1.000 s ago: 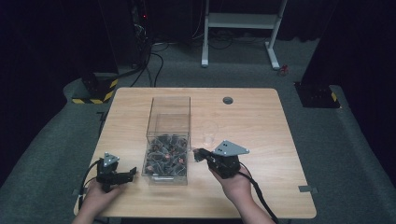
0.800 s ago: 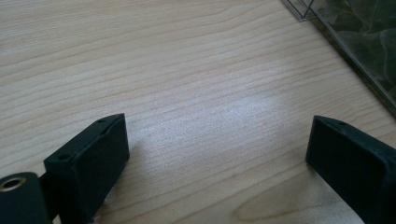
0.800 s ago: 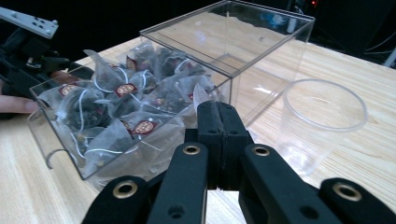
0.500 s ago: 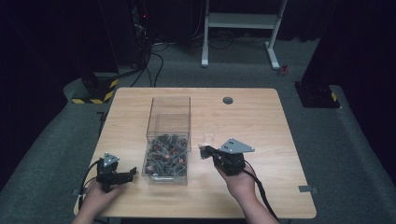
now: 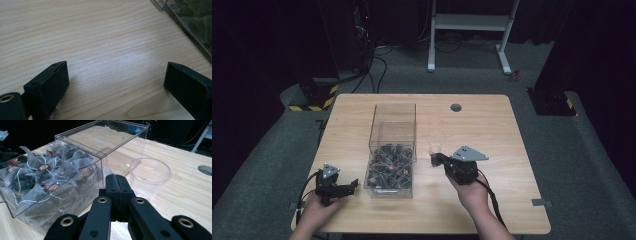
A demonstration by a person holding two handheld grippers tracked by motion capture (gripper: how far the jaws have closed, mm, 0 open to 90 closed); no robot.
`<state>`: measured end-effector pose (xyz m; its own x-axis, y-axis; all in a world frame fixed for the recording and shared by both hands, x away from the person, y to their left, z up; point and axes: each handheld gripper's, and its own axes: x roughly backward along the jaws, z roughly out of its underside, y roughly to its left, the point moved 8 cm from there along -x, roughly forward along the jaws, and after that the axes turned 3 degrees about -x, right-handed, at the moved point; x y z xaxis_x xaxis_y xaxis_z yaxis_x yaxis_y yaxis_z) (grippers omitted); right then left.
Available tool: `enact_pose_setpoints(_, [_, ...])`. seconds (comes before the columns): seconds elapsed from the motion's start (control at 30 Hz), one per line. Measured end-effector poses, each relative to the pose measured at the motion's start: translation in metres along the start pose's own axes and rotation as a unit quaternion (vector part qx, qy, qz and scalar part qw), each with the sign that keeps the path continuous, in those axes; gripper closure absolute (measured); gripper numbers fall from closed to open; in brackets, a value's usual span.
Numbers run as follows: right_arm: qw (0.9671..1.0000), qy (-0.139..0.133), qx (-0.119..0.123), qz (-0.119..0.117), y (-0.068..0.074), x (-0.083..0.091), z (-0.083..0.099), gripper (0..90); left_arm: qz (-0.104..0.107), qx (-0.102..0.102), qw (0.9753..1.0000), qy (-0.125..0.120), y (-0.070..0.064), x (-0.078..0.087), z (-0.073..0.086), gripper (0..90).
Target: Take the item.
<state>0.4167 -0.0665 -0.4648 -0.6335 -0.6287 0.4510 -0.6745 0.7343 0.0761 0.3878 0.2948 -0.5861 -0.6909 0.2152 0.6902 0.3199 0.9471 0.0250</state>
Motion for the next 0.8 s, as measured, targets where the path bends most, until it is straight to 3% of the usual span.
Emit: enact_pose_setpoints(0.8, [0.9997,-0.017,0.003,0.018,-0.015,0.000,-0.026,90.0,0.000,0.000,1.0000,-0.001,0.000,0.000,0.000,6.2])
